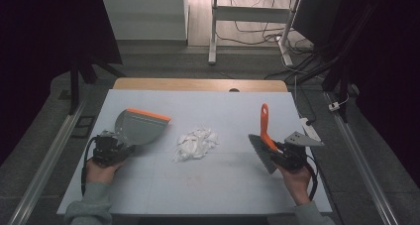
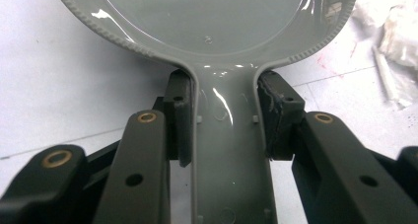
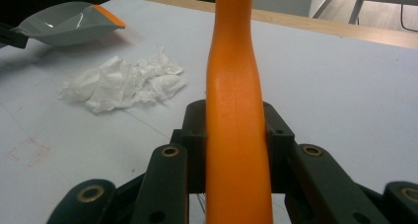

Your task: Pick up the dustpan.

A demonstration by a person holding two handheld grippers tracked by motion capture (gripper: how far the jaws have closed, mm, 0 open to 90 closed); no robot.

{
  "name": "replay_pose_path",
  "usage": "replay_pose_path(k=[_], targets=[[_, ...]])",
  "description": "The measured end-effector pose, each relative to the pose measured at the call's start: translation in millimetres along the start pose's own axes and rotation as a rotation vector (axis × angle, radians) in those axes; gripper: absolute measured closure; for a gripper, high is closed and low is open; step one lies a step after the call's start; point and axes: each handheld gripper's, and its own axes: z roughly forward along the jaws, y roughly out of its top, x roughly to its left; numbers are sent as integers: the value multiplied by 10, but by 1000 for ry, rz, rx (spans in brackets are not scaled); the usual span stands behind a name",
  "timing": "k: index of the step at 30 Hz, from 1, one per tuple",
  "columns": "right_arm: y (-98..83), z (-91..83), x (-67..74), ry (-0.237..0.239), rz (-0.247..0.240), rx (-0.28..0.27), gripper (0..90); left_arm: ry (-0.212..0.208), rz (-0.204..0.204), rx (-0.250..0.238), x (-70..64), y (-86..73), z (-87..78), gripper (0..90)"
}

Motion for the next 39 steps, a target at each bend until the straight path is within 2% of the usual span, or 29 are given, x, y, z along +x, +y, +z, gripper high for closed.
replay_pose_path(k=[7,10,18,30,36,39], targets=[[8,-8,-34,7,35,-21,703,-33,29,-40,34,24,-78,621],[9,-14,-39,4,39,-24,703,-49,56,-54,40,53,-111,621],[17,-14,-108,-19,75,-44,703,-101,86,-89,59,80,-188,621],[24,-5,-81,-10,56,-39,703,-145,147,-111,3,70,-379,620],[27,2,-76,-11,53,-37,703,-176,196,-124,26,67,-466,621],[27,1,-72,-10,51,-37,703,-177,238,-125,14,52,-542,621]])
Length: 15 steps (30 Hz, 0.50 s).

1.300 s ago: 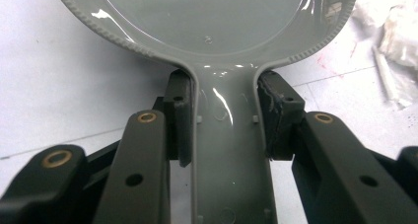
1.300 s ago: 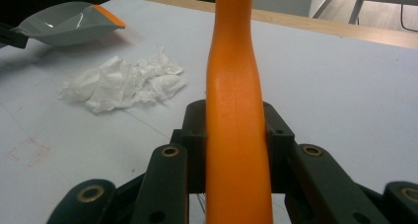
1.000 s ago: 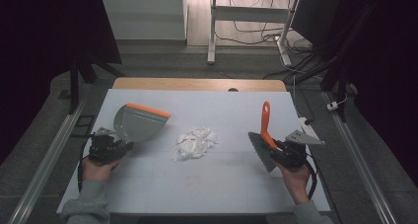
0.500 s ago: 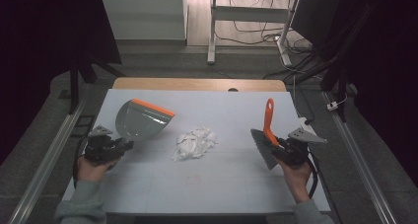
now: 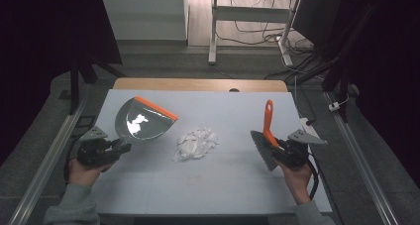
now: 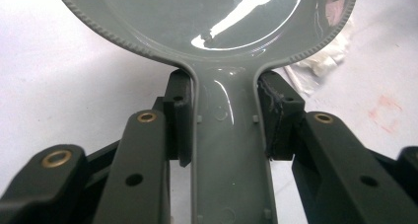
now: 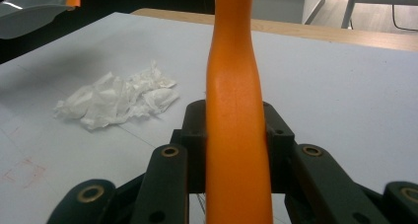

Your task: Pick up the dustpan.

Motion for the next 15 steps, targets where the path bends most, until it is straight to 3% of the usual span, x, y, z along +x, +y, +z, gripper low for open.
replay_pose_path(k=[6,9,15], targets=[[4,-2,8,2,-7,-1,703,-30,68,3,-45,-17,-113,621],[2,0,10,1,-8,1,704,-37,104,30,-82,-15,-151,621],[4,-2,23,8,-19,-1,703,-52,118,47,-108,-61,-188,620]])
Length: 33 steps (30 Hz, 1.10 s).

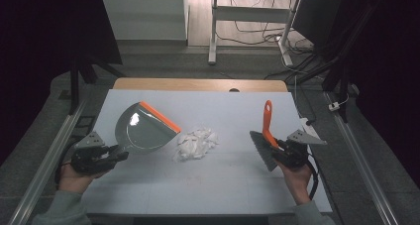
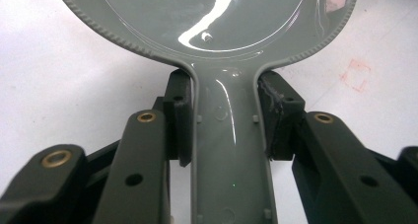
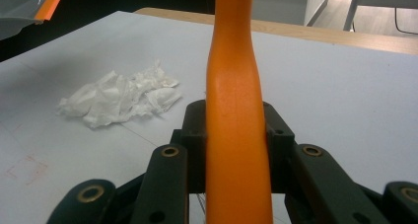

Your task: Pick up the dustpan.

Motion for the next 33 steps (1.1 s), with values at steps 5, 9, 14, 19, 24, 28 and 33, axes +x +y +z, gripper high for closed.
replay_pose_path(k=[5,9,14,19,24,28,33], targets=[[0,6,1,0,-1,3,703,-33,48,30,-46,-46,16,620],[-1,14,0,0,1,6,703,-59,73,49,-78,-68,37,620],[-1,19,9,6,-5,5,703,-80,103,85,-122,-95,99,620],[0,23,10,6,-9,5,703,-103,124,120,-154,-126,163,619],[-6,29,7,8,-8,7,703,-122,146,138,-192,-155,177,620],[-6,35,16,7,-9,9,703,-132,154,143,-221,-179,180,619],[-4,37,22,6,-9,9,703,-150,164,157,-226,-217,199,619]])
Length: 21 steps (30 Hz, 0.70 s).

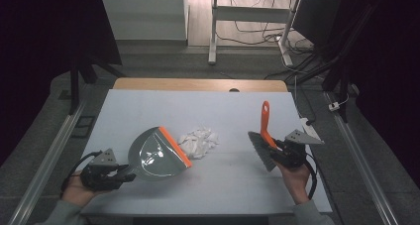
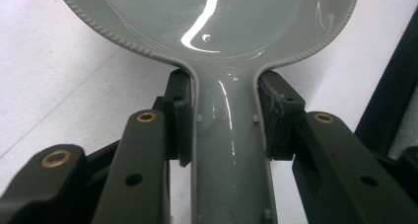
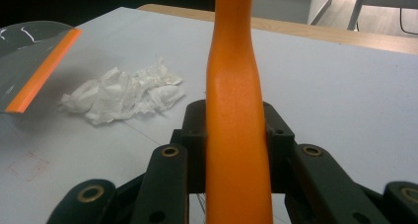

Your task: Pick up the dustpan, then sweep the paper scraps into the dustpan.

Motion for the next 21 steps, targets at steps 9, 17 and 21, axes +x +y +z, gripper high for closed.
replay_pose_path(k=[9,17,21], targets=[[20,12,28,-3,-14,-2,703,-6,-9,17,-9,-60,3,619],[98,89,99,7,-29,-8,703,-12,-9,54,-19,-137,19,619],[159,171,140,12,-37,-8,703,-9,-17,61,-20,-195,12,620]])
